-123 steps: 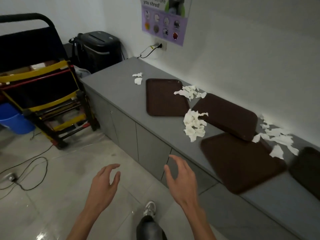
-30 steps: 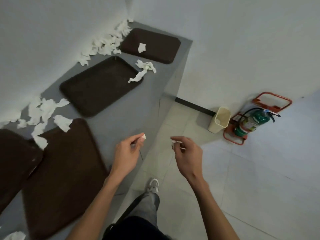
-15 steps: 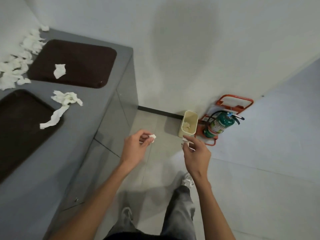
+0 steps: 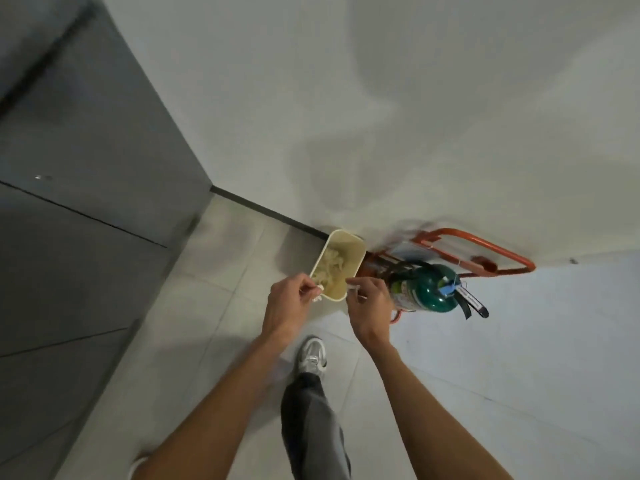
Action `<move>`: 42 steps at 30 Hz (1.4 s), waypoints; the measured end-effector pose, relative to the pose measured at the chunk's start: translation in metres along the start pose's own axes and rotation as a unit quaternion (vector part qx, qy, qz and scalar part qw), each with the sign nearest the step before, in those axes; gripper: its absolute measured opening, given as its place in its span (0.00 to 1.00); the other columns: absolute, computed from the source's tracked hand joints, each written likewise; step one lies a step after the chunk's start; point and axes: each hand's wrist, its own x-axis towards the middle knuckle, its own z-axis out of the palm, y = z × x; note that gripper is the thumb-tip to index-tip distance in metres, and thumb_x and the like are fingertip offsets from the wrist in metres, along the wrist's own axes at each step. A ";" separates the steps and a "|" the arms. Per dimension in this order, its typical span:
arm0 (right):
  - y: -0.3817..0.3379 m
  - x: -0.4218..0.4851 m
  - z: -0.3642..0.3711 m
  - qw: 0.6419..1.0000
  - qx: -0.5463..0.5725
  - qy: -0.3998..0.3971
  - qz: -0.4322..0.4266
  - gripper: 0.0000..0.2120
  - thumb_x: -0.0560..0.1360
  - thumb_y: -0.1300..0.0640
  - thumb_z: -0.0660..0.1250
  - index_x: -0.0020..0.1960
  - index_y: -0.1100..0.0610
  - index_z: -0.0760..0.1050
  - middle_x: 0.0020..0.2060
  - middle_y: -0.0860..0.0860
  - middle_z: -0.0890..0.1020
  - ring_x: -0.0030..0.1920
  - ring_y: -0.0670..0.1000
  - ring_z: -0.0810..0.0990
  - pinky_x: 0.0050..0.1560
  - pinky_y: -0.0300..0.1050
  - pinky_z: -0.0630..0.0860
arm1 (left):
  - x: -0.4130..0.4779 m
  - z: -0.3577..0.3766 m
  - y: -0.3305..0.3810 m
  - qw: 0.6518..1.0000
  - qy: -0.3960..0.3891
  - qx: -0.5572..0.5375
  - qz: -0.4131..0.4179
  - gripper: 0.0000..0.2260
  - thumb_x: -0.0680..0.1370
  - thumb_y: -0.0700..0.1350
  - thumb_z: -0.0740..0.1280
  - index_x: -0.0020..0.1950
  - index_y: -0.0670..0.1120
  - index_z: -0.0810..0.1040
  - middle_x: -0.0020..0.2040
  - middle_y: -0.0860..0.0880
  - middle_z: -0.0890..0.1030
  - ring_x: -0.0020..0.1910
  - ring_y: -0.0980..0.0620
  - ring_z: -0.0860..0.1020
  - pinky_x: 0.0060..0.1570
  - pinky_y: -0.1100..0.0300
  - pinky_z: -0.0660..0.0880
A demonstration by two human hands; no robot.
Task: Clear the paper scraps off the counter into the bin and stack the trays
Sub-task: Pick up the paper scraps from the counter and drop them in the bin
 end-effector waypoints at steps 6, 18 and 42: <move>0.105 0.138 0.075 0.974 -0.149 -0.149 -0.084 0.10 0.78 0.60 0.71 0.58 0.53 0.83 0.63 0.53 0.74 0.53 0.54 0.79 0.56 0.43 0.80 | 0.121 0.114 -0.081 0.994 -0.007 0.111 -0.014 0.04 0.81 0.46 0.68 0.46 0.51 0.79 0.42 0.49 0.83 0.40 0.47 0.81 0.35 0.60 0.72; 0.211 0.262 0.194 0.835 -0.373 -0.339 -0.220 0.17 0.87 0.56 0.57 0.74 0.54 0.73 0.73 0.59 0.73 0.70 0.62 0.74 0.69 0.56 0.73 | 0.231 0.243 -0.171 0.849 -0.249 0.453 0.112 0.18 0.86 0.43 0.57 0.75 0.39 0.70 0.72 0.40 0.74 0.70 0.40 0.74 0.57 0.67 0.76; -0.167 -0.099 0.004 0.885 -0.193 -0.240 -0.350 0.20 0.85 0.53 0.62 0.75 0.46 0.67 0.72 0.53 0.75 0.66 0.59 0.79 0.63 0.59 0.80 | -0.191 -0.147 -0.054 0.954 0.220 0.203 -0.030 0.19 0.86 0.54 0.59 0.77 0.53 0.70 0.71 0.50 0.76 0.70 0.48 0.73 0.66 0.50 0.73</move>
